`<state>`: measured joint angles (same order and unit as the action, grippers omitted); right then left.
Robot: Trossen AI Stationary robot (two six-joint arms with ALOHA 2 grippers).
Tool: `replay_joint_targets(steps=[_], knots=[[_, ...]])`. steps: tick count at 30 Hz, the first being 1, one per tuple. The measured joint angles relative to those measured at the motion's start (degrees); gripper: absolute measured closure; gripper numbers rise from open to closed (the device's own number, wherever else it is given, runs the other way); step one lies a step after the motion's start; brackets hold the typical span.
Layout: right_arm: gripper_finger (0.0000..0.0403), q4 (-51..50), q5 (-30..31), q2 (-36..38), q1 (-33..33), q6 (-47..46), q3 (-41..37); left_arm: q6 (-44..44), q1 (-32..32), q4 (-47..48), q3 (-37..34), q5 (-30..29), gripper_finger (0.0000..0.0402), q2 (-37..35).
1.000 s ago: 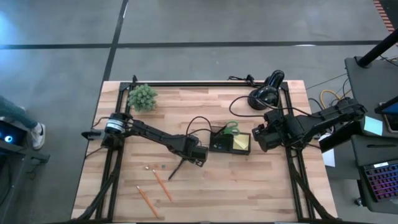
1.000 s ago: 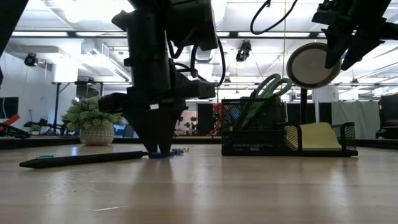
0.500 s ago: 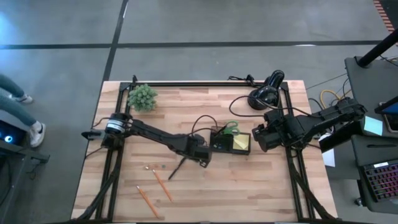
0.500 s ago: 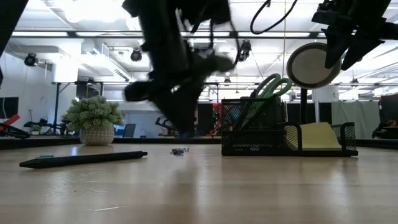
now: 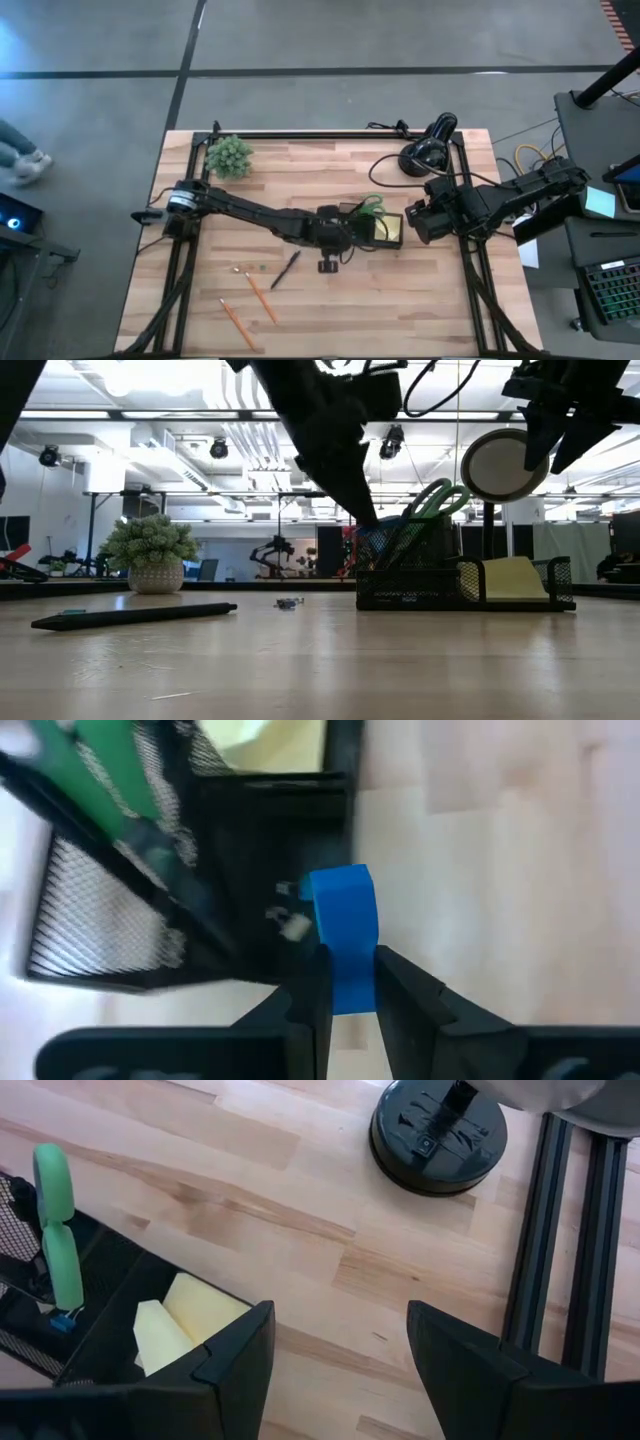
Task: Pick and place office supplies into organizer
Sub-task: Put the blue eraser into the black mesh organizer, then put the right yellow binder clip into the black mesh organizer
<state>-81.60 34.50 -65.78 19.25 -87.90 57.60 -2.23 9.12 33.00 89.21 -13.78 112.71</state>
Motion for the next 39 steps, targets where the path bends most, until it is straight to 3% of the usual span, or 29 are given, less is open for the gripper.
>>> replay_joint_targets(steps=[5, 10, 15, 26, 39], knots=[[0.0183, -0.01, 0.00, 0.00, 0.00, -1.16, 0.00, 2.59, -4.64, 0.03, -0.13, 0.77, 0.0353, 0.36], [0.0184, -0.16, 0.00, 0.00, -0.02, -2.14, -0.02, 5.96, -6.51, -3.59, 0.13, 9.17, 0.0353, 0.37], [0.0183, -0.35, 0.01, 0.00, -0.02, -2.52, -0.02, 7.04, -6.53, -6.43, -0.15, 12.91, 0.0353, 1.13], [0.0184, -0.74, 0.00, 0.00, -0.04, -3.60, -0.09, 7.28, -7.78, -8.29, 0.43, 11.62, 0.0349, 5.92], [0.0184, -0.85, -0.17, 0.00, -0.02, -3.56, -0.11, 6.90, -7.23, -6.50, 0.72, 7.44, 0.0217, 5.66]])
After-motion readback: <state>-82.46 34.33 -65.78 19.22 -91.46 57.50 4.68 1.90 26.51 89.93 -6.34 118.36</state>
